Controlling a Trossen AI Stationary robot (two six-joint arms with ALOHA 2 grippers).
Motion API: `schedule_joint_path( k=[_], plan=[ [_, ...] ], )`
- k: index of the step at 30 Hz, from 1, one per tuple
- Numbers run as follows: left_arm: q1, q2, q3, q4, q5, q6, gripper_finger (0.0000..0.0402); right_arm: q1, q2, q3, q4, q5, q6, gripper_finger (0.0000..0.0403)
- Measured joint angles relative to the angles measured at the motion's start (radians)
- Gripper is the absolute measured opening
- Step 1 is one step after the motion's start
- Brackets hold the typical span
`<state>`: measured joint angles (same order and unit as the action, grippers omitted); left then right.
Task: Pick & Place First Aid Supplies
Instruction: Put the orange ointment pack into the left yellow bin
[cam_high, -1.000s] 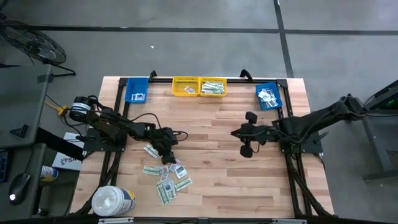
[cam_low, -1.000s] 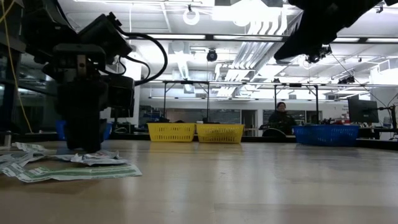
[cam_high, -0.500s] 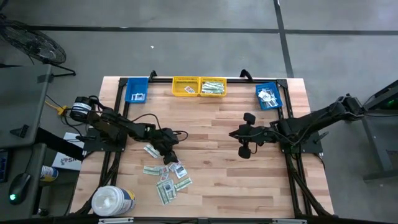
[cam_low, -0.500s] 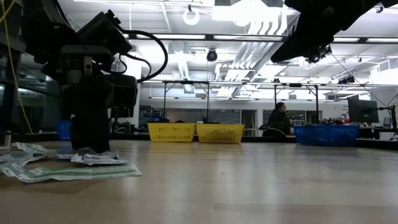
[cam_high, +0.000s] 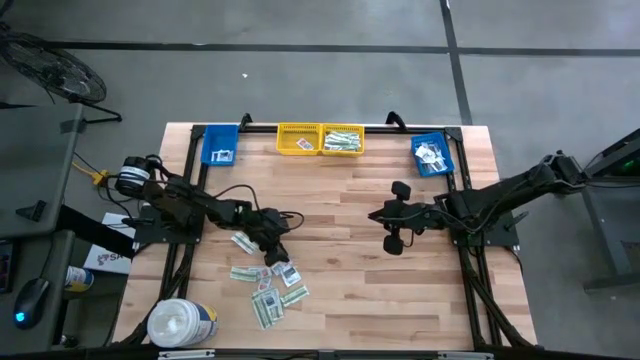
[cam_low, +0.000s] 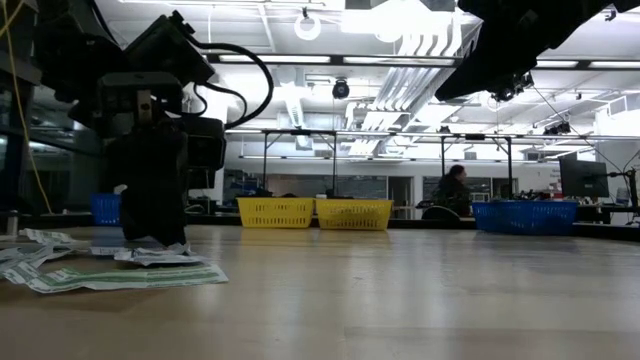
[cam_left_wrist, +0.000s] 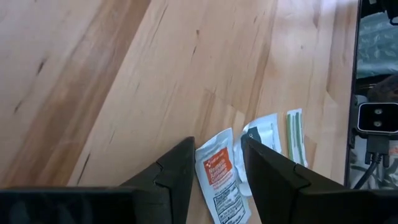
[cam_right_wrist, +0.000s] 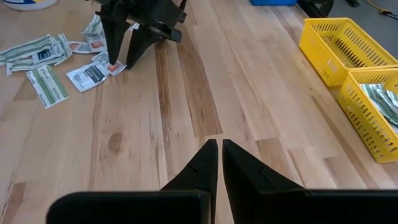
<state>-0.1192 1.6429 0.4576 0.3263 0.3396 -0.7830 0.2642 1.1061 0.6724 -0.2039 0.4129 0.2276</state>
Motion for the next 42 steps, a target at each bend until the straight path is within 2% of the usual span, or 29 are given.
schedule_joint_path(
  k=[10, 25, 32, 35, 37, 42],
  plan=[
    [0.001, 0.001, 0.0, -0.012, 0.063, 0.005, 0.0135, 0.0, 0.0, 0.0, 0.0, -0.003, 0.001, 0.0016],
    [0.002, 0.001, 0.0, -0.032, 0.097, 0.06, 0.0007, 0.0, 0.0, 0.0, -0.001, -0.004, 0.0, 0.0016],
    [0.001, 0.003, 0.015, -0.054, 0.101, 0.076, 0.0001, 0.0, 0.0, 0.0, -0.001, -0.004, 0.0, 0.0016],
    [0.001, -0.007, 0.055, -0.099, 0.106, 0.103, 0.0001, 0.0, 0.0, 0.0, -0.002, -0.004, 0.0, 0.0016],
    [0.0, -0.026, 0.099, -0.186, 0.1, 0.138, 0.0001, 0.0, 0.0, 0.0, -0.005, -0.004, 0.0, 0.0016],
    [0.0, -0.054, 0.216, -0.401, 0.007, 0.229, 0.0001, 0.0, 0.0, 0.0, -0.021, -0.004, 0.006, 0.0016]
  ],
)
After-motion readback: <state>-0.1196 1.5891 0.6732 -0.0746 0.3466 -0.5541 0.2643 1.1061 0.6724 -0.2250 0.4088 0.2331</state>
